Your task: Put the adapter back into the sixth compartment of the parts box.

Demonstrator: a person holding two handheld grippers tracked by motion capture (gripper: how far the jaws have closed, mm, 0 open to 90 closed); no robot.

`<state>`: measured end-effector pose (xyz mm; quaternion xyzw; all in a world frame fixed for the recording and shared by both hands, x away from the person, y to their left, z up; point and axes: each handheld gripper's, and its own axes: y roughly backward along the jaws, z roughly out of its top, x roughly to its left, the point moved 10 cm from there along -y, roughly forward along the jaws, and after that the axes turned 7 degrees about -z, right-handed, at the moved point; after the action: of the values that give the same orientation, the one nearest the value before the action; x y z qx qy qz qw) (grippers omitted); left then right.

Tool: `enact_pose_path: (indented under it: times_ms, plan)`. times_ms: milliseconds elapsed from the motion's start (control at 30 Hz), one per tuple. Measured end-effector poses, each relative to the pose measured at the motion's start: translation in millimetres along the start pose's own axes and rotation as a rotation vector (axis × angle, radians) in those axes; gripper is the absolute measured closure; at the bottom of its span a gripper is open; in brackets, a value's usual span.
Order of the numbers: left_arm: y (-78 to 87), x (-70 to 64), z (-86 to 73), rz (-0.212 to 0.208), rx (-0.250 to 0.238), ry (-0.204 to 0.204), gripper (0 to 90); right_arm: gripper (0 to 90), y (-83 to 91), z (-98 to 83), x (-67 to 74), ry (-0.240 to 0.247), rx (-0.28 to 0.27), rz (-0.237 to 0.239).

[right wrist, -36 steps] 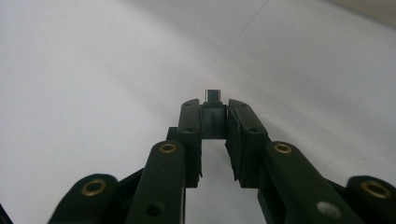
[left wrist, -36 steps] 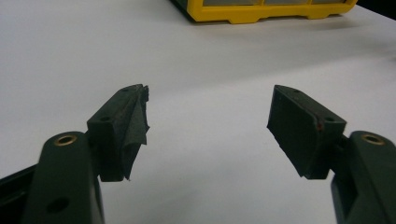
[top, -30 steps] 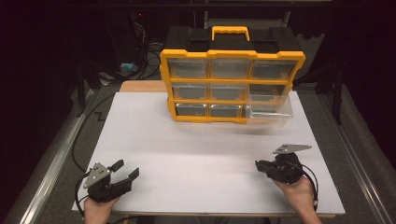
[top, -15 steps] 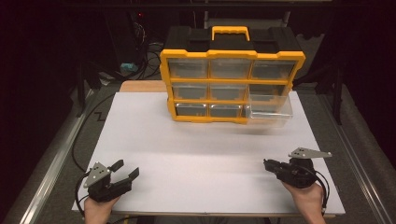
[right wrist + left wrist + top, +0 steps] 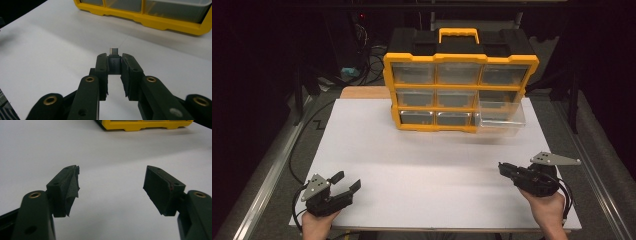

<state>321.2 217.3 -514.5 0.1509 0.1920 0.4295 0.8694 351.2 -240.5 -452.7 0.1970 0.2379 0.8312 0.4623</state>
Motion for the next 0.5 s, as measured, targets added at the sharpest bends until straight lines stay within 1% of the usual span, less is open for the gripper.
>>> enact_pose_path:
  times_ms: [100,167,233,367,500]
  plan:
    - [-0.1,-0.2,0.0,-0.003,0.000,0.004,29.1,77.0,3.7,8.6,0.7,0.004,-0.015,0.004]
    - [0.1,-0.8,0.4,-0.017,-0.009,0.022,29.1,76.9,7.2,15.9,1.2,0.010,-0.028,0.006]
    - [0.4,-0.2,0.6,-0.020,-0.014,0.031,29.1,77.0,10.2,21.7,1.3,0.011,-0.038,0.006]
    - [0.6,0.3,0.5,-0.017,-0.013,0.031,29.1,76.9,16.0,34.5,1.0,0.012,-0.061,0.014]
    - [-0.1,0.1,0.1,-0.017,-0.008,0.027,29.1,77.0,21.2,46.3,1.4,0.018,-0.076,0.012]
